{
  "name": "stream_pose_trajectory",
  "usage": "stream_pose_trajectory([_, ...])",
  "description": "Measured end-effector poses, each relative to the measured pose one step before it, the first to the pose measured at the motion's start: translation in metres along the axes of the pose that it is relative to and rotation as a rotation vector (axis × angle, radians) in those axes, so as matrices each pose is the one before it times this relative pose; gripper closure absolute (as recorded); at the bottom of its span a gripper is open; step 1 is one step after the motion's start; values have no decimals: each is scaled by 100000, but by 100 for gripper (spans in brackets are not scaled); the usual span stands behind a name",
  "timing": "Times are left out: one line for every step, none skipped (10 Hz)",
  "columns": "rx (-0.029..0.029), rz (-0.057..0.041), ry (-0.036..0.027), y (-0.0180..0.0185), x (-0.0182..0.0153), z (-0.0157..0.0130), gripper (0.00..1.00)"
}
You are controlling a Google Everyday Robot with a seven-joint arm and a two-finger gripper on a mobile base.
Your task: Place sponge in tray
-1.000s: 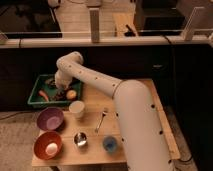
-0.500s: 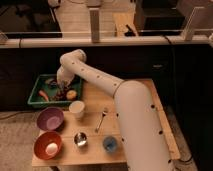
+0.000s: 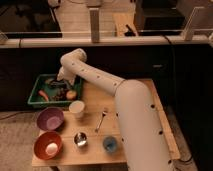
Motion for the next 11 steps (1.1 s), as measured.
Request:
stream_pose_trajectory([-3221, 3924, 1825, -4, 221, 138, 24])
stream_pose_trajectory([-4834, 5280, 1741, -153, 188, 83, 24])
stream_pose_trajectory([-1960, 2767, 1446, 14, 139, -63, 24])
stream_pose_trajectory([467, 659, 1154, 240, 234, -94, 24])
stream_pose_trajectory([713, 839, 1022, 225, 271, -177, 24])
stream_pose_trajectory([924, 512, 780, -41, -58, -26, 24])
stream_pose_trajectory([185, -56, 140, -113, 17, -96, 24])
stream_pose_trajectory([11, -60, -39, -36, -39, 11, 24])
stream_pose_trajectory([0, 3, 9, -4, 5, -7, 24])
stream_pose_trajectory([-23, 24, 9, 28, 15, 2, 24])
stream_pose_trajectory([-1, 21, 20, 9, 18, -13, 24])
